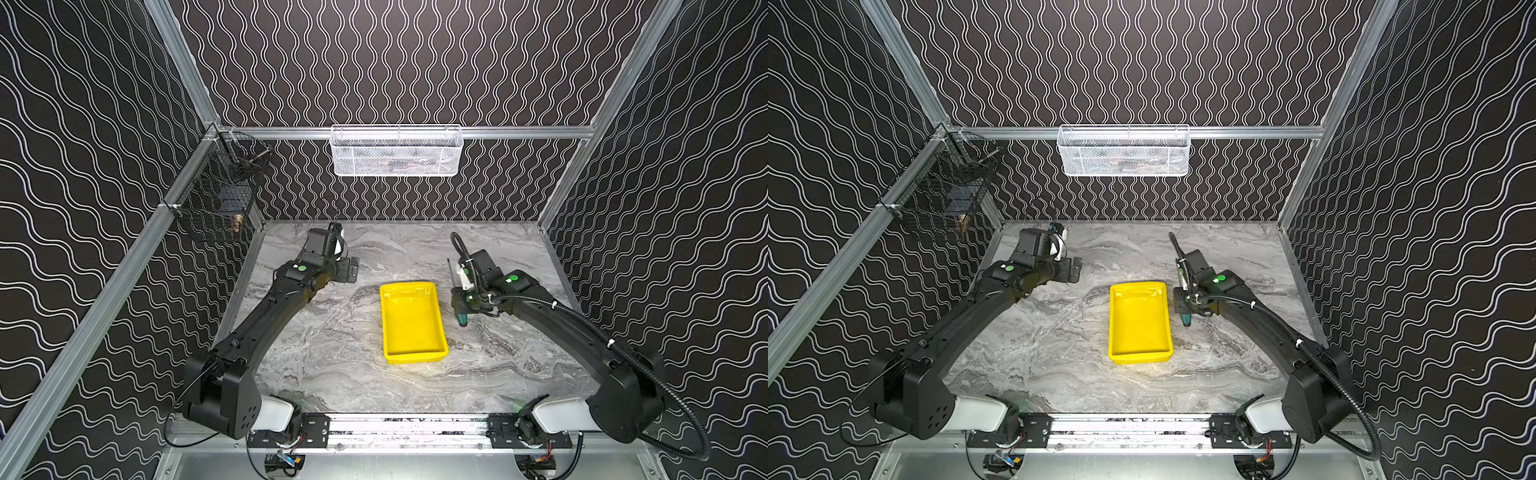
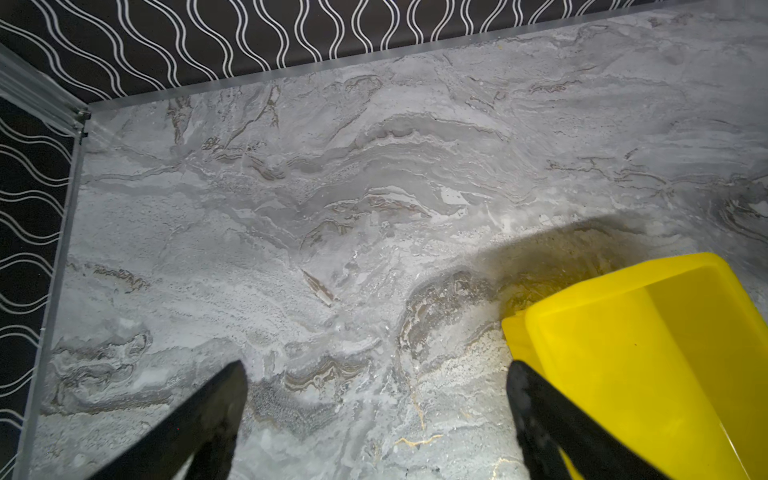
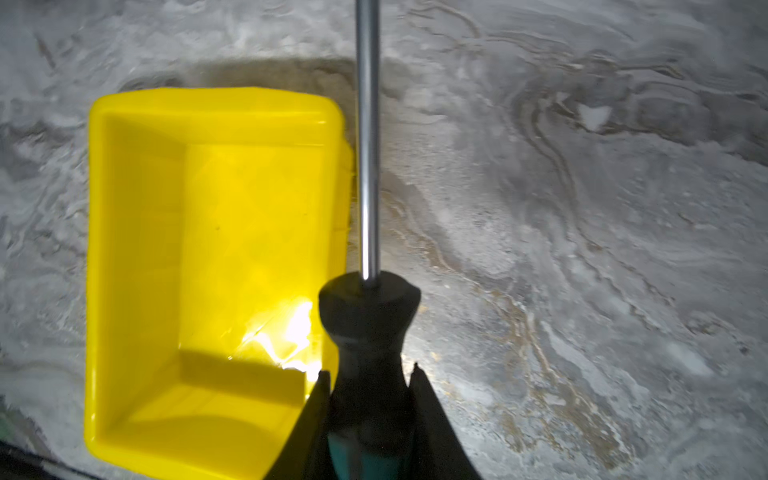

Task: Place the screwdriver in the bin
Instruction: 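Carry the screwdriver over the yellow tray with the right gripper, then lower the screwdriver into the tray and open the right gripper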

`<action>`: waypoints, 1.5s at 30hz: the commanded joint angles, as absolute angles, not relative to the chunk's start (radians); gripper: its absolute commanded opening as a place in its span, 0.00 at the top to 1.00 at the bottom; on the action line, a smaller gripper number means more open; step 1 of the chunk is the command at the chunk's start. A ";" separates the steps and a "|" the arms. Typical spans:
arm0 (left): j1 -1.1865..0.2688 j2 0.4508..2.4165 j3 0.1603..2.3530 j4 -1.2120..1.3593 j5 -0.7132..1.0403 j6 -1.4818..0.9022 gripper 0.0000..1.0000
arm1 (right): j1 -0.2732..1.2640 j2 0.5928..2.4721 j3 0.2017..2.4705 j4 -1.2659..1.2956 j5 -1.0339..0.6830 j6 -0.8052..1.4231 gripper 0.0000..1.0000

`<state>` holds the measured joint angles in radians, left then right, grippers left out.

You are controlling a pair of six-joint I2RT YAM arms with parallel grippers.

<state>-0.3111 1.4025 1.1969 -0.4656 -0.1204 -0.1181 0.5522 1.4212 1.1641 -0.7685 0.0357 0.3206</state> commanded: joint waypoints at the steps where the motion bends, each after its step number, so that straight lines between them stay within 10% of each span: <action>1: -0.289 1.405 1.209 -0.462 -0.083 -0.143 0.01 | 0.596 1.461 1.195 -0.788 0.033 0.307 0.86; 45: -0.264 1.338 1.200 -0.461 -0.121 -0.130 0.01 | 0.808 1.802 1.211 -0.652 -0.046 0.302 0.85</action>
<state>-0.2665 1.3373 1.2022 -0.4660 -0.1223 -0.1284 0.8059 1.8011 1.2175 -0.6762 -0.0391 0.2955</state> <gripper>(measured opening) 0.989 0.272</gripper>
